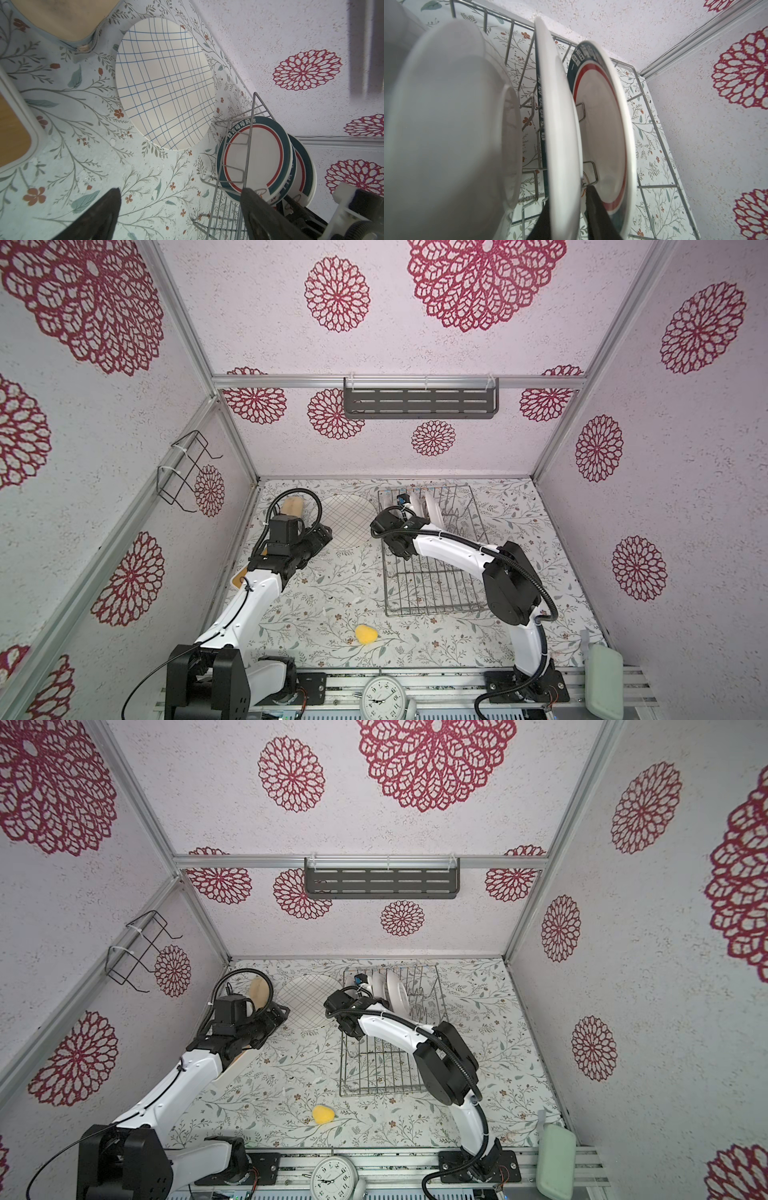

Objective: Unload the plates from the dish rack

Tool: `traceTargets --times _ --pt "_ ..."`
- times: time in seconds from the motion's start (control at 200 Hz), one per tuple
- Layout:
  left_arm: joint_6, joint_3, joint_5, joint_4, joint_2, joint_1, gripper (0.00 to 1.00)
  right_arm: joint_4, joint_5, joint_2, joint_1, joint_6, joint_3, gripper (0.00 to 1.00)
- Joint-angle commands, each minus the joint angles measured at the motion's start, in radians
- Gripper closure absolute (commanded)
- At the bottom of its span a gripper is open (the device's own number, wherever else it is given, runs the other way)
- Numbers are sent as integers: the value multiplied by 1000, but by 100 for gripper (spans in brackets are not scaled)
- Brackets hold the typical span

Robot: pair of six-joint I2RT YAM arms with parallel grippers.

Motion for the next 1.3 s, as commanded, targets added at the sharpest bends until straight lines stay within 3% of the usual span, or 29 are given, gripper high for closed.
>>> traceTargets --times 0.0,1.296 --pt "6 2 2 3 -6 6 6 -19 39 8 -8 -4 7 76" --pt "1 13 2 9 -1 5 6 -119 171 65 7 40 67 90"
